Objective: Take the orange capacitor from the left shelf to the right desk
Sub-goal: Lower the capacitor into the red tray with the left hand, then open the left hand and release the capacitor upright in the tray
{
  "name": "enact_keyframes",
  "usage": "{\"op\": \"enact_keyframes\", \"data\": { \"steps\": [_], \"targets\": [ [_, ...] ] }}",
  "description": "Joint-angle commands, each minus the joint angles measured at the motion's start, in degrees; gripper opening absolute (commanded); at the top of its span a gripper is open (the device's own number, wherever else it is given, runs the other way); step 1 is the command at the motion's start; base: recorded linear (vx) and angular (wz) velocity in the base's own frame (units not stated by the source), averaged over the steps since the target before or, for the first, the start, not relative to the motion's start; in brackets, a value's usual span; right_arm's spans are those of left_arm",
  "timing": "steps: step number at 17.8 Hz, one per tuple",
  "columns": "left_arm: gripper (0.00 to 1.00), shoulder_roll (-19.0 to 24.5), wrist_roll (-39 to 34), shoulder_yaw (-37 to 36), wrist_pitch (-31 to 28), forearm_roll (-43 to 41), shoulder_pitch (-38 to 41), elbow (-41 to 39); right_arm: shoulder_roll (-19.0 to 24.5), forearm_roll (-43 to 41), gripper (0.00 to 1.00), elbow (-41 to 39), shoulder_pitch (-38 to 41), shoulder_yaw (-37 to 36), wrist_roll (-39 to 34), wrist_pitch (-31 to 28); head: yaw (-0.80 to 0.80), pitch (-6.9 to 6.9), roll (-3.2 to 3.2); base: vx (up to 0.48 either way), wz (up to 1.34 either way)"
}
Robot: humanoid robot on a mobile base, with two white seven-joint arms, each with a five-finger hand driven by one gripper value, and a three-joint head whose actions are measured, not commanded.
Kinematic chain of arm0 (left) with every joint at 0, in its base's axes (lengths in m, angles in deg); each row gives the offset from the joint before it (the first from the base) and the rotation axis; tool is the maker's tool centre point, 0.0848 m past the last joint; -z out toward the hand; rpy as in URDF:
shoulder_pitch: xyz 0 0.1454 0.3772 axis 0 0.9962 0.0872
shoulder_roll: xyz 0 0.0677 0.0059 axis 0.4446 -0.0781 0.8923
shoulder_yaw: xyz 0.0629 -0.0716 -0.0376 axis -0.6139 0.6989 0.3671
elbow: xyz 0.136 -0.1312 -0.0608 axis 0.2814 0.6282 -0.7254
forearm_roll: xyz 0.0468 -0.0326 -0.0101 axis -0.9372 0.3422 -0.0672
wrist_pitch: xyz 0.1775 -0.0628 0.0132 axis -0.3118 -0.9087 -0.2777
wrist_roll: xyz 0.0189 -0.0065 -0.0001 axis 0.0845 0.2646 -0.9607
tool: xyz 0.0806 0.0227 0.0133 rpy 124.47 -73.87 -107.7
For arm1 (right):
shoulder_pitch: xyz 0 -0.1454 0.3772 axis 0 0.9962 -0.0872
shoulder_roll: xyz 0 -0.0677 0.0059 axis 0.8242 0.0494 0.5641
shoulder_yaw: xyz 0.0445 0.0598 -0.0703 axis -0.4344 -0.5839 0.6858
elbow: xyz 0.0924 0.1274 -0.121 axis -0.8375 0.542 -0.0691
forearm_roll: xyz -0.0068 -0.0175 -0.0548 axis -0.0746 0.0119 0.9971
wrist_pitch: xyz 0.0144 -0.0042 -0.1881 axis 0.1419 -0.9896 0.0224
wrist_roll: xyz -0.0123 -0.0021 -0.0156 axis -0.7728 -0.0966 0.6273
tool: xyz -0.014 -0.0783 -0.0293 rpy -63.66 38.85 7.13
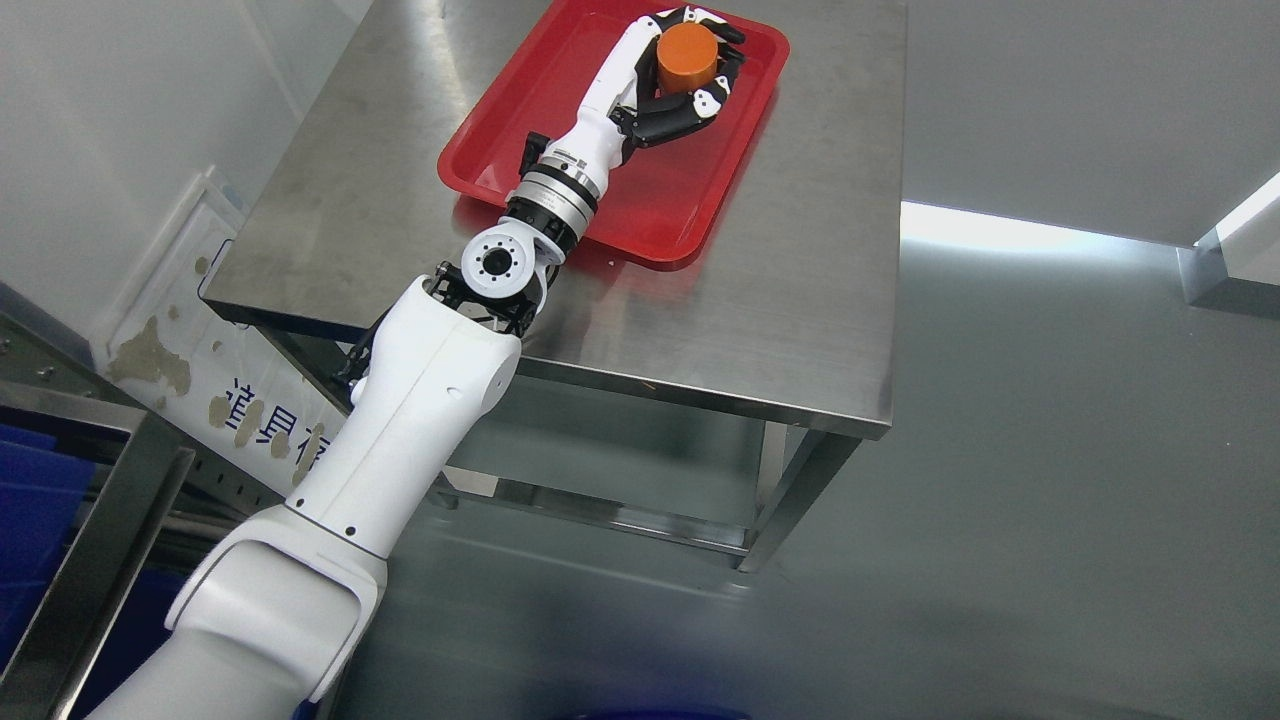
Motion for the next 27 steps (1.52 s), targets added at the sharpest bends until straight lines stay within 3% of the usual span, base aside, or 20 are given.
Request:
{"op": "enact_keyframes", "data": {
  "steps": [1,2,5,9,11,14,17,20,23,27],
  "targets": [
    [0.18,1.0,-2.3,-3.8,-1.3,0.0,-2.7,13.2,-1.0,0.4,1.0,-1.0,1.3,-0.6,0.0,0.0,0.0,0.0,0.0,0.0,0.0],
    [0.25,1.0,-2.3,-3.1,-1.6,0.0,-3.0,13.2,-1.0,0.4,1.0,-1.0,1.3,-0.6,0.0,0.0,0.0,0.0,0.0,0.0,0.0],
    [0.63,1.0,-2.2,-2.2,-3.7,0.1,-4.3,13.1,-1.0,0.4,1.0,-1.0,1.3,-0.6,0.0,0.0,0.0,0.0,0.0,0.0,0.0],
    [0.82,1.0,-1.9,1.1,-4.2,0.1,-6.4,13.0,-1.0,0.4,1.0,-1.0,1.2,-0.6,0.0,0.0,0.0,0.0,0.0,0.0,0.0],
    [0.97,1.0,-1.6,4.6,-4.2,0.2,-7.8,12.8,-1.0,0.4,1.0,-1.0,1.2,-0.6,0.0,0.0,0.0,0.0,0.0,0.0,0.0],
    [1.0,1.0,-1.6,12.0,-4.0,0.3,-8.6,10.1,-1.0,0.4,1.0,-1.0,1.3,-0.6,0.0,0.0,0.0,0.0,0.0,0.0,0.0],
    [1.0,1.0,-1.7,15.6,-4.6,0.3,-6.1,0.8,-1.0,0.4,1.0,-1.0,1.3,-0.6,0.0,0.0,0.0,0.0,0.0,0.0,0.0],
    [1.0,1.0,-1.6,17.9,-10.8,0.3,2.8,-14.5,-1.0,0.4,1.0,-1.0,1.2,-0.6,0.0,0.0,0.0,0.0,0.0,0.0,0.0],
    [1.0,1.0,0.9,20.0,-12.5,0.3,13.3,-27.9,-1.0,0.4,1.0,-1.0,1.3,-0.6,0.0,0.0,0.0,0.0,0.0,0.0,0.0],
    [1.0,3.6,3.8,25.8,-12.5,0.4,20.6,-37.5,-1.0,0.4,1.0,-1.0,1.3,-0.6,0.0,0.0,0.0,0.0,0.0,0.0,0.0]
  ]
}}
